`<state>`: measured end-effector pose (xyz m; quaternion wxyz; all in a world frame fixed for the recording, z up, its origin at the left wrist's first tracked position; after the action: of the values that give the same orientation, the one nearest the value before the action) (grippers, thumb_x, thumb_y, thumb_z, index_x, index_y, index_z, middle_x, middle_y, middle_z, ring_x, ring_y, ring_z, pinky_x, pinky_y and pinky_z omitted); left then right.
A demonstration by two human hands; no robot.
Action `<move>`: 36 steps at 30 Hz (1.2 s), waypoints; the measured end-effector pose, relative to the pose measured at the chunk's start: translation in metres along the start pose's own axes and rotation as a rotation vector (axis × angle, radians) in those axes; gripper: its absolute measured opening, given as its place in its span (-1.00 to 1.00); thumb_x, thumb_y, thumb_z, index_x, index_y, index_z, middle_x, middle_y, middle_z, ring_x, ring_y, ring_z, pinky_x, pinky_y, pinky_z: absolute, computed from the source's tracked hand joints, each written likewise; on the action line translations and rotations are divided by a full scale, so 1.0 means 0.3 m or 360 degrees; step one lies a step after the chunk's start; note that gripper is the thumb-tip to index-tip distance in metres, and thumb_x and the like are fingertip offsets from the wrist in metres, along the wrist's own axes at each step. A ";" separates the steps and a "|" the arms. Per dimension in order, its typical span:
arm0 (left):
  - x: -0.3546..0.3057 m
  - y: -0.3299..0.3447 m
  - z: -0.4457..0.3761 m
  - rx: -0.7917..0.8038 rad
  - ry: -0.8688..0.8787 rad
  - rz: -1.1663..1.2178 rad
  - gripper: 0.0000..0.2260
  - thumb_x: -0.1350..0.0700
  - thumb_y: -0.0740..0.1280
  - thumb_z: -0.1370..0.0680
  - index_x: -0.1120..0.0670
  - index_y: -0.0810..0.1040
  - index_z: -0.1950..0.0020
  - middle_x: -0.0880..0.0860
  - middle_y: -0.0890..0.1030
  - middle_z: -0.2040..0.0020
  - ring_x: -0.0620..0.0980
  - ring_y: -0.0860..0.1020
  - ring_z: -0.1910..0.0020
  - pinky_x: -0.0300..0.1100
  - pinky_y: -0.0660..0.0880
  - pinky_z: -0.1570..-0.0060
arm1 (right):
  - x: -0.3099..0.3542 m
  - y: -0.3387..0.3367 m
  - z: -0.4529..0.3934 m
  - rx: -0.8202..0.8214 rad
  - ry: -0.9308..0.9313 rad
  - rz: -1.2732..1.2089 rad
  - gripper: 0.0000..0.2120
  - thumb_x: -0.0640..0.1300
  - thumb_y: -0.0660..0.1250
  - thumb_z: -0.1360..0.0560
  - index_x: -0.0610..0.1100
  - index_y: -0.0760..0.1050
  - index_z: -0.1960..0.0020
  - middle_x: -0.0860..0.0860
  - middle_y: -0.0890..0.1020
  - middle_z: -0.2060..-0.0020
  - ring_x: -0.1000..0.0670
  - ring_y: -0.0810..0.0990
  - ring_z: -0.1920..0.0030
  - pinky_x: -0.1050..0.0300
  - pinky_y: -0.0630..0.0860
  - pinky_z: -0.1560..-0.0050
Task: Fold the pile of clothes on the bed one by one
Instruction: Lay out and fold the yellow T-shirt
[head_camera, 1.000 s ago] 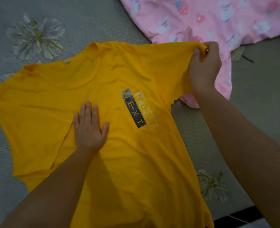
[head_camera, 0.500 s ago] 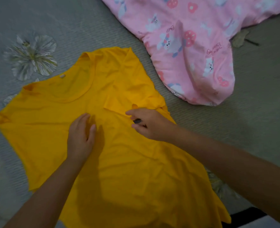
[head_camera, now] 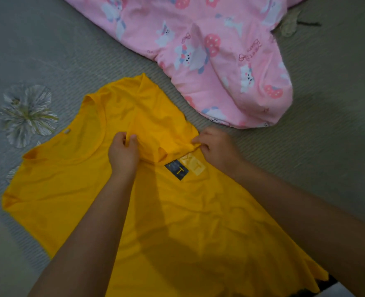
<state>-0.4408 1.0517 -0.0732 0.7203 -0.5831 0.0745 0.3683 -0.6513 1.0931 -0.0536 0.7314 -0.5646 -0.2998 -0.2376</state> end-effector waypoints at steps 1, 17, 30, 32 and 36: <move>0.005 -0.027 0.003 -0.0089 0.0048 -0.0031 -0.76 0.23 0.21 -0.57 0.41 0.44 -0.10 0.41 0.51 -0.05 0.30 0.48 -0.05 -0.02 0.22 0.07 | 0.014 -0.006 0.004 -0.0010 -0.0064 -0.0026 -0.84 -0.46 0.33 -0.24 -0.37 0.62 0.22 -0.31 0.57 0.35 -0.24 0.60 0.31 0.00 0.56 0.31; -0.154 0.124 0.328 0.0490 0.1437 -0.0669 -0.64 0.04 0.47 -0.28 0.27 0.62 0.07 0.23 0.62 0.17 0.18 0.60 0.22 -0.09 0.54 0.24 | -0.067 0.004 0.067 -0.0019 0.0111 0.0138 -0.75 -0.28 0.27 -0.45 -0.34 0.56 -0.07 -0.29 0.59 0.15 -0.24 0.59 0.13 -0.01 0.51 0.11; -0.154 0.125 0.286 0.0597 0.1699 -0.0547 -0.44 -0.10 -0.05 -0.60 0.22 0.63 0.07 0.22 0.61 0.15 0.13 0.53 0.15 -0.05 0.31 0.17 | -0.022 -0.055 0.065 -0.0342 0.0033 0.0300 -0.64 -0.27 0.11 -0.34 -0.41 0.54 -0.01 -0.29 0.59 0.10 -0.21 0.56 0.06 -0.01 0.44 -0.01; -0.191 0.080 0.186 0.0268 0.1434 -0.0422 -0.63 0.04 0.15 -0.56 0.32 0.59 0.02 0.30 0.59 0.12 0.24 0.57 0.13 -0.06 0.31 0.08 | -0.002 -0.032 0.043 -0.0334 0.0067 0.0368 -0.66 -0.22 0.16 -0.40 -0.41 0.53 -0.05 -0.29 0.59 0.07 -0.25 0.58 0.05 0.00 0.49 0.01; -0.218 0.053 -0.084 -0.0025 0.0450 -0.0377 -0.65 0.08 0.19 -0.58 0.31 0.44 -0.22 0.31 0.49 -0.17 0.22 0.41 -0.20 -0.10 0.18 -0.15 | -0.023 0.043 0.002 -0.0153 0.0383 0.0468 -0.72 -0.13 0.32 -0.46 -0.31 0.53 -0.07 -0.27 0.57 0.06 -0.26 0.52 0.00 -0.08 0.40 0.04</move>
<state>-0.4896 1.0010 -0.0583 0.7365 -0.6393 0.1029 0.1958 -0.6473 1.0969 -0.0671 0.7609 -0.6042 -0.1129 -0.2081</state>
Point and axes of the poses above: each hand's wrist, its own z-axis away from the middle knuckle, its own y-axis out of the palm, x = y × z, the point moved 6 cm from there along -z, towards the middle knuckle
